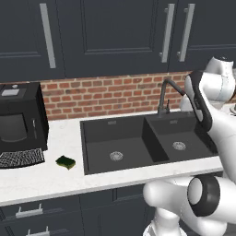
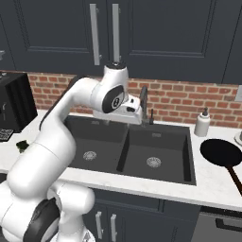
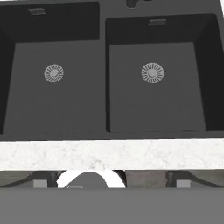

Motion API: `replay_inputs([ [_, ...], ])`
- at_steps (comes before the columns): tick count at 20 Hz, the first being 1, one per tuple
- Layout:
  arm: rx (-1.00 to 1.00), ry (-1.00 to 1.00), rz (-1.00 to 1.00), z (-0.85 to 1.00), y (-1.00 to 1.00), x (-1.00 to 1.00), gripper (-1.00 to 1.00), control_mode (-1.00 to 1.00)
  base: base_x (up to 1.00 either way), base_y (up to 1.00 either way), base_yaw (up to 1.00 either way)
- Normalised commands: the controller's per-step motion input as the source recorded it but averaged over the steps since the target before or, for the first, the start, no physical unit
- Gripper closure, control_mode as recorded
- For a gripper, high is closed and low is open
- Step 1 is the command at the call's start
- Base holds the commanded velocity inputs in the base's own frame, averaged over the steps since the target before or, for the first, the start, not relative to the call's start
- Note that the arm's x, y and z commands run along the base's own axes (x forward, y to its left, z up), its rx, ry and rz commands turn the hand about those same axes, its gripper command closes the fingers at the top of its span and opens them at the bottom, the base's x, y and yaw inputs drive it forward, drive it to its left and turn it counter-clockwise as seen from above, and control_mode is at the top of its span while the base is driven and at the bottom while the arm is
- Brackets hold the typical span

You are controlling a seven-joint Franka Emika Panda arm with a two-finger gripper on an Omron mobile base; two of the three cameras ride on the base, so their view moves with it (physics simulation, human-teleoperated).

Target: Pick the pan and sponge and place them into the sink. Then turn on the water.

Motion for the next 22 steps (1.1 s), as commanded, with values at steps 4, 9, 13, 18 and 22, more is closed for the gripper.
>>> replay_inputs([
  [4, -0.04, 0.00, 0.00, -0.13, -0.73, -0.13, -1.00, -1.00, 0.00, 0.00, 0.00],
  [9, -0.06, 0.00, 0.00, -0.12, -0.79, -0.16, -1.00, -1.00, 0.00, 0.00, 0.00],
  [13, -0.04, 0.00, 0.00, -0.13, -0.87, -0.19, -1.00, -1.00, 0.00, 0.00, 0.00],
  [18, -0.02, 0.00, 0.00, -0.11, -0.74, -0.02, -1.00, -1.00, 0.00, 0.00, 0.00],
  [22, 0.00, 0.00, 0.00, -0.10, -0.72, 0.00, -1.00, -1.00, 0.00, 0.00, 0.00],
])
